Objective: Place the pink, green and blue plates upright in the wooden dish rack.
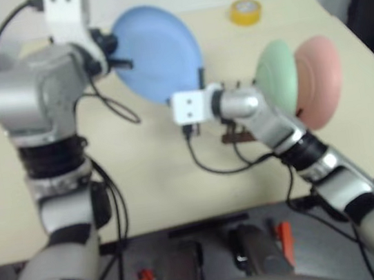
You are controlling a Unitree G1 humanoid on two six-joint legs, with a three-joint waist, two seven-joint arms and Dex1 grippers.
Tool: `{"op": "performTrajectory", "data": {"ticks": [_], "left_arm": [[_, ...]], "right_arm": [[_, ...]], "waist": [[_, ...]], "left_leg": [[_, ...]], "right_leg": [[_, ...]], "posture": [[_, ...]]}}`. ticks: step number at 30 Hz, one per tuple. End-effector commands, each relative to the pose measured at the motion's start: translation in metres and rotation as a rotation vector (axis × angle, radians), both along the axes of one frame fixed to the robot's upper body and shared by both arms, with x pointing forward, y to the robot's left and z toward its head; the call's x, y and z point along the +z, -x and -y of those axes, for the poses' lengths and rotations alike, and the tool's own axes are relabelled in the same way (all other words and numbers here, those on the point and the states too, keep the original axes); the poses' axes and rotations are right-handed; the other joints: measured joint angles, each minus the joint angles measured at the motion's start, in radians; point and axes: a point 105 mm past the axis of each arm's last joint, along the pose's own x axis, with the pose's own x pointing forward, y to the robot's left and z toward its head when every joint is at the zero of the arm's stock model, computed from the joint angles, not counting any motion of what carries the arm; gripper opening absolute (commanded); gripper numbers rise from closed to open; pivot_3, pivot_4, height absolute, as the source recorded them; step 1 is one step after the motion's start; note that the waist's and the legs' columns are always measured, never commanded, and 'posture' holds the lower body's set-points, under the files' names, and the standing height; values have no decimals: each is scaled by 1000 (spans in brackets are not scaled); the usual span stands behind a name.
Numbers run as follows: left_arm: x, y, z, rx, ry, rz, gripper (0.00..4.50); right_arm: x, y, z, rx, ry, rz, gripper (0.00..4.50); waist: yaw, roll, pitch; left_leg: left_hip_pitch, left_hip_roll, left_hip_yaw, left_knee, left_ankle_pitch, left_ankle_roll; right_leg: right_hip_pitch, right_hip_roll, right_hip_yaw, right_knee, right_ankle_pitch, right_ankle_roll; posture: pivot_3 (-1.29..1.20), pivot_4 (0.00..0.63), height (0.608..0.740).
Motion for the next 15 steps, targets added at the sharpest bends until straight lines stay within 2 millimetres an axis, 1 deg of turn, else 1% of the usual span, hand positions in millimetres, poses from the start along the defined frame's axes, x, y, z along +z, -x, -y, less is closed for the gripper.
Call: {"op": "performTrajectory", "data": {"ticks": [1,3,4,5,6,7,10,13,15], "left_arm": [[28,8,0,-15,-16,110,1438],[34,14,1,-59,-4,110,2199],[46,20,1,-82,15,135,2478],[58,26,2,-105,28,159,2478],[65,30,2,-118,36,176,2478],[77,38,1,-146,42,203,2478],[100,62,-1,-260,50,256,2478],[111,91,-5,-412,48,309,2478],[112,102,-11,-445,28,336,2478]], "right_arm": [[29,0,1,7,-85,81,0],[31,0,1,7,-95,88,0],[32,-1,2,8,-97,89,0],[32,-1,2,8,-99,89,0],[32,-1,3,8,-100,89,0],[33,-1,3,9,-111,83,0],[37,-1,4,13,-148,61,0],[44,-2,9,10,-223,7,0],[52,-5,17,6,-299,-46,0]], "waist": [[0,0,0],[-1,0,0],[-2,0,0],[-2,0,0],[-1,0,0],[-1,0,0],[-7,0,0],[-12,0,0],[-12,0,0]], "left_leg": [[0,0,0,0,0,0],[0,0,0,0,0,0],[0,0,0,0,0,0],[0,0,0,0,0,0],[-1,0,0,0,0,0],[-1,0,0,0,0,0],[-1,0,0,-1,0,0],[0,1,1,-2,0,0],[0,1,0,-2,0,0]], "right_leg": [[0,0,0,0,0,0],[0,0,0,0,0,0],[0,0,0,0,0,0],[0,0,0,0,0,0],[-1,0,0,0,0,0],[-1,0,-1,0,0,0],[-1,0,0,-1,0,0],[-1,0,1,-1,0,0],[0,1,0,-1,0,0]], "posture": [[0,150,740],[0,150,740],[0,150,740],[0,150,740],[0,150,740],[0,150,740],[0,150,740],[0,150,740],[0,150,740]]}}
